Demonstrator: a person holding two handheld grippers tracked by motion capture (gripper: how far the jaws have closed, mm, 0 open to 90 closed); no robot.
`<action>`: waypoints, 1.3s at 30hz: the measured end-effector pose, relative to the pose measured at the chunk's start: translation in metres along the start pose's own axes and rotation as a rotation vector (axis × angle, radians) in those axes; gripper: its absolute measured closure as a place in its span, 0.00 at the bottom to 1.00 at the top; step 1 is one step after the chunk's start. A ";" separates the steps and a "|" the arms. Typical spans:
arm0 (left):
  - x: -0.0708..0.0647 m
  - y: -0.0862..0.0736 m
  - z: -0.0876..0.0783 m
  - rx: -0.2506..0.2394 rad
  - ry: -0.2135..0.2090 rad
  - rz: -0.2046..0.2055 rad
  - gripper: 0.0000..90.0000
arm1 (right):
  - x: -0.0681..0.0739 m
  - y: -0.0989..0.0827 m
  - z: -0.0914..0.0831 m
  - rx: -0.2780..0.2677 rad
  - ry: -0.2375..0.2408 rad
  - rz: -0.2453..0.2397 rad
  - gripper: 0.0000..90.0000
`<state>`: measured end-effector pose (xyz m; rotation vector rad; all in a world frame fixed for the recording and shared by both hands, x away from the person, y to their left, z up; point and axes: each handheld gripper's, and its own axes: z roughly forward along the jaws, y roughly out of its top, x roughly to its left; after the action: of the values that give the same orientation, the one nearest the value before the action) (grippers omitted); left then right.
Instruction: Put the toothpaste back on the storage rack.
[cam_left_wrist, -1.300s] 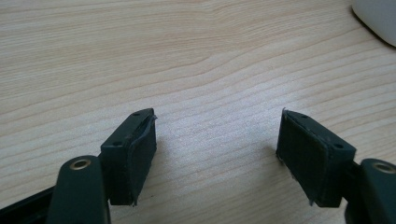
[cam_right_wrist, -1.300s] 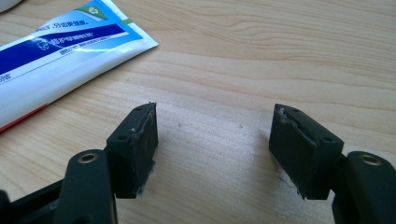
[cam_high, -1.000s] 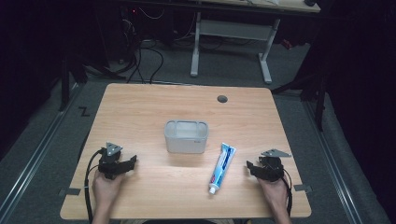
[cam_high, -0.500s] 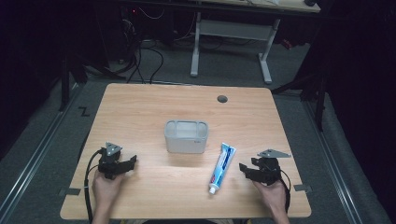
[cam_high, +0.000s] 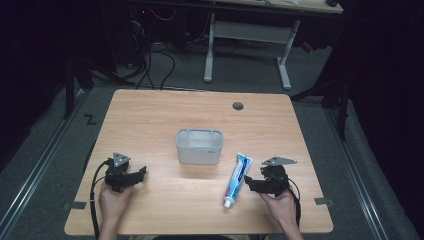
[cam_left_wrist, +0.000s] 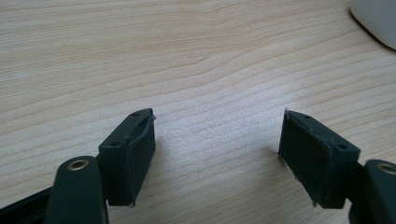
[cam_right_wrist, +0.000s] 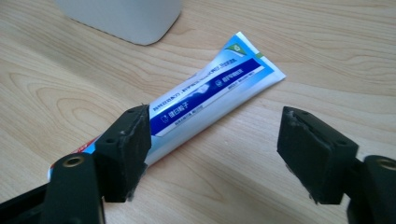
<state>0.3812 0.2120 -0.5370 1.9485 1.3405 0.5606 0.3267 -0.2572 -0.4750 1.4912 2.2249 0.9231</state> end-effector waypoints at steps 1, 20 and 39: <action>0.000 0.000 0.000 0.003 0.004 0.001 0.31 | 0.002 0.001 0.002 0.006 -0.003 -0.002 0.27; 0.002 0.000 -0.001 -0.002 -0.002 -0.011 0.32 | 0.029 0.015 0.037 0.129 0.019 0.000 0.17; 0.004 -0.001 -0.001 -0.013 -0.013 -0.052 0.34 | 0.030 0.023 0.058 0.225 -0.017 0.035 0.24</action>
<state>0.3815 0.2167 -0.5367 1.8978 1.3725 0.5293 0.3635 -0.2046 -0.4999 1.6309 2.3621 0.6848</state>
